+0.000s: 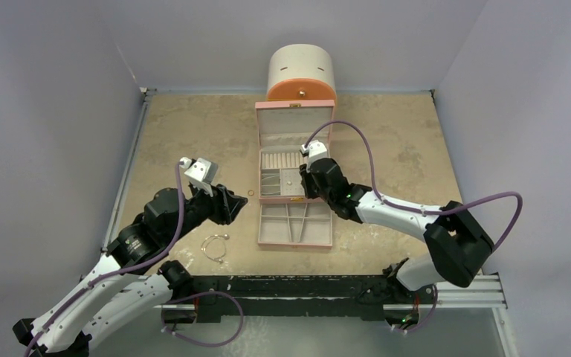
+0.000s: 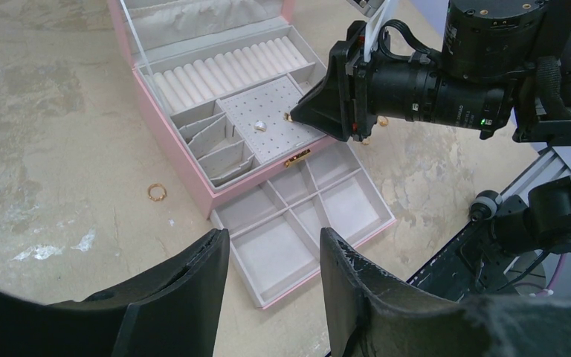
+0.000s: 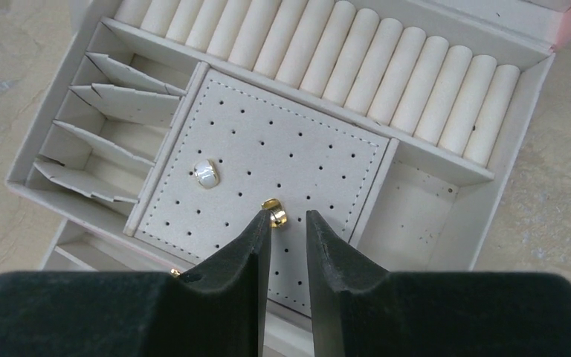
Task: Organize the mixed jewelry
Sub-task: Pick up the jewelry from the jewelry box.
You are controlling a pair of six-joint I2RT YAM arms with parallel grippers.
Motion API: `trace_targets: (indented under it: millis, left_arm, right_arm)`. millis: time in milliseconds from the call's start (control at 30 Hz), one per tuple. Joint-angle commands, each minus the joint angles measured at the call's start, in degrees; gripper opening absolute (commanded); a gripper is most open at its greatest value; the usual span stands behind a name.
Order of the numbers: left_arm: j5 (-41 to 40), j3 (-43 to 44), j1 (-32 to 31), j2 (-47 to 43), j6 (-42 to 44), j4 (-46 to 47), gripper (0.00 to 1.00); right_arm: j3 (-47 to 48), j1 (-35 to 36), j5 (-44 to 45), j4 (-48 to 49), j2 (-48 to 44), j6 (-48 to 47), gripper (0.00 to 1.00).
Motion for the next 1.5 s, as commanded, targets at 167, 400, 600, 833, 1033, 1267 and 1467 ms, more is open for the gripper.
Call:
trace_targets:
  millis: [167,400,600,833,1033,1267,1467]
  left_arm:
    - [0.5,0.3,0.1,-0.4,1.3,2.3,0.48]
    - [0.6,0.3,0.1,-0.4,1.3,2.3,0.48]
    - [0.6,0.3,0.1,-0.4,1.3,2.3,0.48]
    - [0.5,0.3,0.0,-0.4,1.3,2.3,0.48]
    - [0.6,0.3,0.1,-0.4,1.3,2.3,0.48]
    - [0.5,0.3,0.1,-0.4,1.3,2.2,0.48]
    - [0.8,0.2,0.0,-0.4,0.9,2.4,0.48]
  right_arm:
    - [3.1,-0.4,-3.0,2.1,0.1,0.7,0.24]
    - [3.1,-0.5,-3.0,2.4,0.7,0.5,0.21]
    - [3.2,-0.6,-2.9,2.5,0.9,0.4,0.18]
    - [3.4,-0.8,-4.0,2.7,1.2,0.3,0.17]
    - [3.9,-0.8,-5.3,2.5,1.8,0.0,0.11]
    - [3.9,-0.8,-5.1,2.2,1.6,0.1,0.0]
    - [3.7,-0.8,-6.1,2.3,0.0,0.6,0.0]
